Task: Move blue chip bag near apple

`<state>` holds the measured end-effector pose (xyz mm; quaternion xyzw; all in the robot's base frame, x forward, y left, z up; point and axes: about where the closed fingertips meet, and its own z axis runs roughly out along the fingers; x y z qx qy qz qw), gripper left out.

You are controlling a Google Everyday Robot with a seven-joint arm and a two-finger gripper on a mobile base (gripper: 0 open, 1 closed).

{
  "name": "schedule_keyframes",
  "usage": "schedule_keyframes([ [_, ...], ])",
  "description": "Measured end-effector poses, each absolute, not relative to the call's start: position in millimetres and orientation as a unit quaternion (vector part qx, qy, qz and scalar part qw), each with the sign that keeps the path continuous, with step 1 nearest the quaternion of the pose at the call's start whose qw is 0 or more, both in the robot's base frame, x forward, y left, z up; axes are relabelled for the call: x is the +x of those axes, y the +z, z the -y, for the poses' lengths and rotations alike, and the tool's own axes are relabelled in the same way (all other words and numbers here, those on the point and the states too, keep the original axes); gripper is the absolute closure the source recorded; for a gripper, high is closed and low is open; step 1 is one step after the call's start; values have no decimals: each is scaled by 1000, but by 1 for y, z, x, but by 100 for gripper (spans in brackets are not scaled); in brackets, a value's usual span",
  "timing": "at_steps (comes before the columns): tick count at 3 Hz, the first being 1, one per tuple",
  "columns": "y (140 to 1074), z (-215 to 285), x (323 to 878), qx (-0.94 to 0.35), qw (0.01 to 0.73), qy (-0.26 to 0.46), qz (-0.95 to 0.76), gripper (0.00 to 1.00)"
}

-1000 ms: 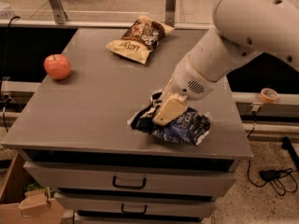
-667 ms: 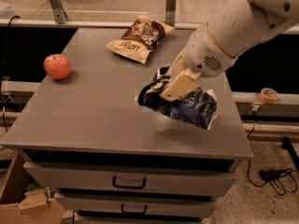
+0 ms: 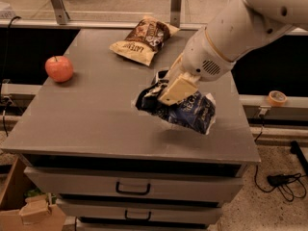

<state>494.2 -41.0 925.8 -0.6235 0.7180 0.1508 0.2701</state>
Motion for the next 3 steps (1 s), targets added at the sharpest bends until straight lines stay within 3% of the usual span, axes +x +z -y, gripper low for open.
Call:
schedule_keyframes([
  [2, 904, -47, 565, -662, 294, 172, -667, 100],
  [3, 899, -114, 604, -690, 312, 171, -630, 100],
])
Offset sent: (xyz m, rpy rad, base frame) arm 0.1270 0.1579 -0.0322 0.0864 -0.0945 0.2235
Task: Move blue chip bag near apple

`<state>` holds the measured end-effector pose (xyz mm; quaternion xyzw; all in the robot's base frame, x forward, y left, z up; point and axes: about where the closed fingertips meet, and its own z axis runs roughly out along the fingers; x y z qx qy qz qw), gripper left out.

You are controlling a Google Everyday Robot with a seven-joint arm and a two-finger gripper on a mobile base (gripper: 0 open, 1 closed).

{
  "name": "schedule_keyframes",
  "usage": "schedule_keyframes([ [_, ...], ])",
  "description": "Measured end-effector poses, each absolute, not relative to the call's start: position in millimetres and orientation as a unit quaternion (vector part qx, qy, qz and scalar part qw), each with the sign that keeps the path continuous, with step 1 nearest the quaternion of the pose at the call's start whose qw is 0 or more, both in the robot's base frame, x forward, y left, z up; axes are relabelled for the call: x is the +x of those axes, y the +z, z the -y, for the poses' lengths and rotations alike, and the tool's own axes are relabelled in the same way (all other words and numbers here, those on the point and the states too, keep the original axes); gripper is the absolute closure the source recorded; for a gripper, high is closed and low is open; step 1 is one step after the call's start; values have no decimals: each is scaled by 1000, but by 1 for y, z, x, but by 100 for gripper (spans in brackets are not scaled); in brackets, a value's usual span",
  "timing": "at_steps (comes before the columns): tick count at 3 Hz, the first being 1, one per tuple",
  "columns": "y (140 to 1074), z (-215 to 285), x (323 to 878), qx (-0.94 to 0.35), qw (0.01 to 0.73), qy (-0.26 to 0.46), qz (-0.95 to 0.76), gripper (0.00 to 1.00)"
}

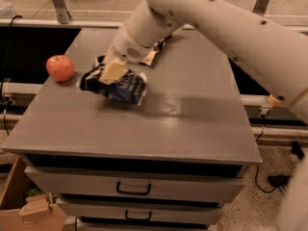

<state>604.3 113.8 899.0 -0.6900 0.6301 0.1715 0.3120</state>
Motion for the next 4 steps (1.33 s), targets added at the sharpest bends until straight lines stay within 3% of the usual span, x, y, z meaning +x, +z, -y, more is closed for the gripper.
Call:
schedule_keyframes([
  [1, 899, -164, 631, -705, 329, 166, -606, 100],
  [2, 899, -192, 652, -711, 342, 147, -597, 84],
  [4, 902, -192, 679, -708, 357, 112, -599, 37],
])
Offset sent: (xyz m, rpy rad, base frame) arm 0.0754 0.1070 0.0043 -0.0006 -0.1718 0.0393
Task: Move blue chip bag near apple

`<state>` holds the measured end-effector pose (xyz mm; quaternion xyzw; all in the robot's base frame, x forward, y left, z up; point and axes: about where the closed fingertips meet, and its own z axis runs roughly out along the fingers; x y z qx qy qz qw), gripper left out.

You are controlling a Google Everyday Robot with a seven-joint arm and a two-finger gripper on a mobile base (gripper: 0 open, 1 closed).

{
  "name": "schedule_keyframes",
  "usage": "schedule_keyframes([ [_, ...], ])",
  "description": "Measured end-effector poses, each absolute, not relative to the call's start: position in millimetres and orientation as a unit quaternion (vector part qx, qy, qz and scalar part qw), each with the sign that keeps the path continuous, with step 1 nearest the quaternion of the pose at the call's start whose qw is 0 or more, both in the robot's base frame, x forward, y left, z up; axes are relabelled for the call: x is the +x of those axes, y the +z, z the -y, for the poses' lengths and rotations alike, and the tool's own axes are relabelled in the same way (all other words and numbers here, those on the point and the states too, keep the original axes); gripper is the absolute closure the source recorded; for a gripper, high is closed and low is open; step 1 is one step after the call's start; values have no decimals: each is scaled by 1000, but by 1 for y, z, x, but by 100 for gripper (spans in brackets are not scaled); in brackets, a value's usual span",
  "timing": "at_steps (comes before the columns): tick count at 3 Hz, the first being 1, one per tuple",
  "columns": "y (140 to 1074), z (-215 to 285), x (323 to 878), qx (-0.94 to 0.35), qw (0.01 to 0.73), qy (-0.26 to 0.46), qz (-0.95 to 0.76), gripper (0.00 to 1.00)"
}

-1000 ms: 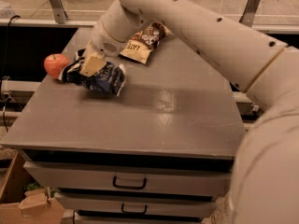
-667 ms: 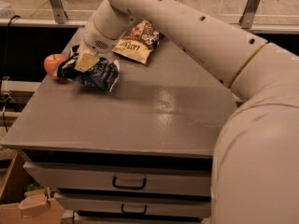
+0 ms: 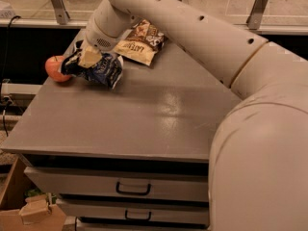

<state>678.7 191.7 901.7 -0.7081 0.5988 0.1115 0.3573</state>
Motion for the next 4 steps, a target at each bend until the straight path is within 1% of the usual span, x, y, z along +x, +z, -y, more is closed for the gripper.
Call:
schedule_keyframes([
  [1, 903, -181, 683, -709, 358, 99, -599, 14],
  [2, 905, -167, 680, -711, 356, 93, -600, 0],
  [3, 911, -133, 670, -698, 357, 92, -614, 0],
  [4, 940, -63, 653, -674, 375, 81, -632, 0],
])
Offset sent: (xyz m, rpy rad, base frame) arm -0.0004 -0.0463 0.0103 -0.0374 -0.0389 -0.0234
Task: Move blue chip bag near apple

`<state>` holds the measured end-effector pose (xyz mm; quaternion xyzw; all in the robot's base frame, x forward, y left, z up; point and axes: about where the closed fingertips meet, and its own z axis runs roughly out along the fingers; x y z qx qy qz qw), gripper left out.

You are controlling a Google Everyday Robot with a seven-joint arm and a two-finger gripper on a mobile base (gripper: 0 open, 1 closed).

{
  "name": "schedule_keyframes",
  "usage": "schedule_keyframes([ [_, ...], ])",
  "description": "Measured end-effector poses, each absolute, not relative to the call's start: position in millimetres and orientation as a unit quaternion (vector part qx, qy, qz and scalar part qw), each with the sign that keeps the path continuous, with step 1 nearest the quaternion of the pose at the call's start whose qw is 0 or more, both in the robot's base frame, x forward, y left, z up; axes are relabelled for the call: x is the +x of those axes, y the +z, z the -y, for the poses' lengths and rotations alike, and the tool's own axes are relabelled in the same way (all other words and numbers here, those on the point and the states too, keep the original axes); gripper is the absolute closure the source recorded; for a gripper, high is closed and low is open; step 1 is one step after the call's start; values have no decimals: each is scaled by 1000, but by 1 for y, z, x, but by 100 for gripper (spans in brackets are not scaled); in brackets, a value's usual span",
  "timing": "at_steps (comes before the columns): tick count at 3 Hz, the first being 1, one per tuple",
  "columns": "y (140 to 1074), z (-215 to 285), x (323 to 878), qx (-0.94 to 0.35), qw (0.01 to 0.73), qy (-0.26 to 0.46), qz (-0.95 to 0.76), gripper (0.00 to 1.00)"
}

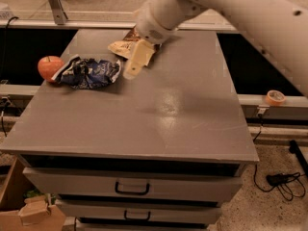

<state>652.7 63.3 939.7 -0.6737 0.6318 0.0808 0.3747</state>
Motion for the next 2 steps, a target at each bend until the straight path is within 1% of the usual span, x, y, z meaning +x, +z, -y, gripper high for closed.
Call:
schedule_keyframes([
  [1, 1004, 43, 628, -631, 425, 72, -645, 0],
  [2, 999, 39, 628, -631, 422, 74, -647, 0],
])
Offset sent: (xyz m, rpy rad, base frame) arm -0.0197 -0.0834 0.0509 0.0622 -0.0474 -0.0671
